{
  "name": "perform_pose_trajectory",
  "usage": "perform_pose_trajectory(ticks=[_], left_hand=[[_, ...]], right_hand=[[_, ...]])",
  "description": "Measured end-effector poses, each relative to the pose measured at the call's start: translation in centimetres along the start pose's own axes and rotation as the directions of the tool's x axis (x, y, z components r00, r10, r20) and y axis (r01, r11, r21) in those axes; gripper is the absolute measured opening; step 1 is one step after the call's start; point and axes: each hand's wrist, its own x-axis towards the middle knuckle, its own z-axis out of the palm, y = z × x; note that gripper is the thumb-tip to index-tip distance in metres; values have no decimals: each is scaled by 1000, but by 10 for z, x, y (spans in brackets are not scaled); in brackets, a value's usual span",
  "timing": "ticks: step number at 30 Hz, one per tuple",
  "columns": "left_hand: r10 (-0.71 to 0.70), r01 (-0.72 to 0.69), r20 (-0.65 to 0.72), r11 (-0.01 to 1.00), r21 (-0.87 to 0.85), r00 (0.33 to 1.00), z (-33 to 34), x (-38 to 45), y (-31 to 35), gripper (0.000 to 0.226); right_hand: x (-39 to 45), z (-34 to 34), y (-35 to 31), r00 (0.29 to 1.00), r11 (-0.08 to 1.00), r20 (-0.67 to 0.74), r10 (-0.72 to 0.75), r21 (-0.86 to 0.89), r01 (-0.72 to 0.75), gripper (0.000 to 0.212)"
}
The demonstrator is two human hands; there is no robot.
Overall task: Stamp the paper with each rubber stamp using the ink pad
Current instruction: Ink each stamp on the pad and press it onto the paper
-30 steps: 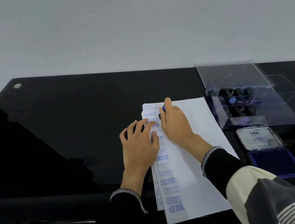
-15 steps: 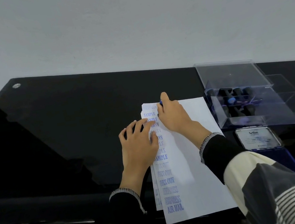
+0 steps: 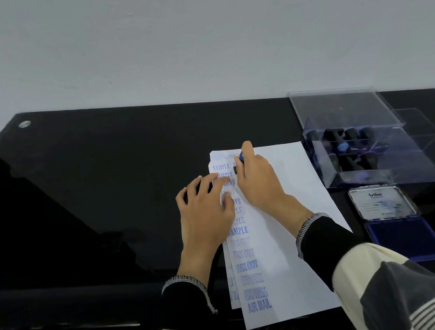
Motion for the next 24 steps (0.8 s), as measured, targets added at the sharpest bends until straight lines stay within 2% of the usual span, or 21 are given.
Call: perform_pose_trajectory(ticks=[3, 7, 13, 24], left_hand=[[2, -2, 1, 1000, -4, 1000, 0, 0, 0, 40], [-5, 5, 6, 1000, -6, 1000, 1, 0, -1, 40], [2, -2, 3, 1000, 15, 1000, 0, 0, -1, 41], [1, -1, -2, 1000, 2, 1000, 0, 0, -1, 40]], right_hand=[[7, -4, -1, 999, 999, 31, -8, -43, 10, 15], [20, -12, -3, 994, 994, 112, 2, -104, 10, 23], [40, -14, -3, 977, 993, 209, 43, -117, -19, 21], [10, -7, -3, 997, 996, 71, 10, -88, -4, 22]])
